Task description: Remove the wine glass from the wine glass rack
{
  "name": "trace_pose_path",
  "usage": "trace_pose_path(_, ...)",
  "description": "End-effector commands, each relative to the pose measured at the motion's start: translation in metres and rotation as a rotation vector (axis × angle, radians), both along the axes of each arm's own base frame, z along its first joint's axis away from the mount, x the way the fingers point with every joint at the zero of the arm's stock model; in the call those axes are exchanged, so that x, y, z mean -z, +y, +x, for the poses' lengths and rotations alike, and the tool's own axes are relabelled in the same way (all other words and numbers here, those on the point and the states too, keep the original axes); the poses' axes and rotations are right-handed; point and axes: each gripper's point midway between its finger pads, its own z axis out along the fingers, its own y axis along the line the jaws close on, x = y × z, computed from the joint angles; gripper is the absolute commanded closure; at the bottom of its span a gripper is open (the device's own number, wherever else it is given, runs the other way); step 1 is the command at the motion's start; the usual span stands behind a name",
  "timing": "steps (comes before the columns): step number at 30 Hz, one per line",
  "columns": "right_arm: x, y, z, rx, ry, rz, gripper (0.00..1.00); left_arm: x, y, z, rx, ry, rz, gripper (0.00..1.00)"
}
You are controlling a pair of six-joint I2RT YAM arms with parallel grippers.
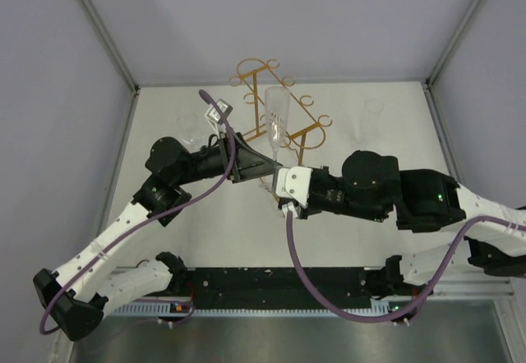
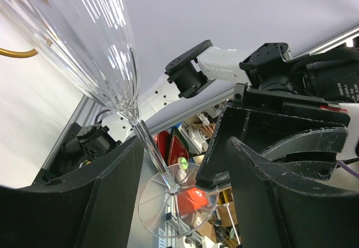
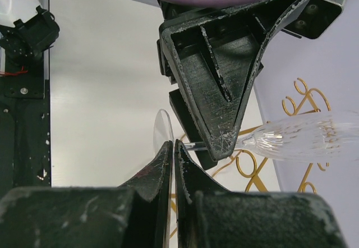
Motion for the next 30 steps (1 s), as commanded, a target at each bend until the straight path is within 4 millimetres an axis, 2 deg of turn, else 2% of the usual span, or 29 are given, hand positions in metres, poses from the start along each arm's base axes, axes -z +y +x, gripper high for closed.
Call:
trace_pose_path(1,-0.026,-0.001,-0.001,0.005,-0.03,0.066,1.0,-0.01,0.002,-0.005,0.007,-0.057,-0.019,0.36)
trace_pose_path(10,-0.025,0.0,-0.003,0.01,-0.031,0.064,1.0,-0.01,0.002,-0.007,0.014,-0.068,-0.016,0.59)
trace_pose_path(23,-0.007,-0.003,-0.008,0.016,0.005,0.042,1.0,-0.01,0.001,-0.005,0.012,-0.082,-0.015,0.82)
trace_pose_path(28,-0.001,-0.007,-0.01,0.026,0.029,0.04,1.0,-0.009,0.001,-0.005,0.015,-0.086,-0.014,1.0)
trace_pose_path(30,0.001,-0.011,-0.01,0.033,0.048,0.043,0.89,-0.01,0.001,-0.007,0.022,-0.09,-0.014,1.0)
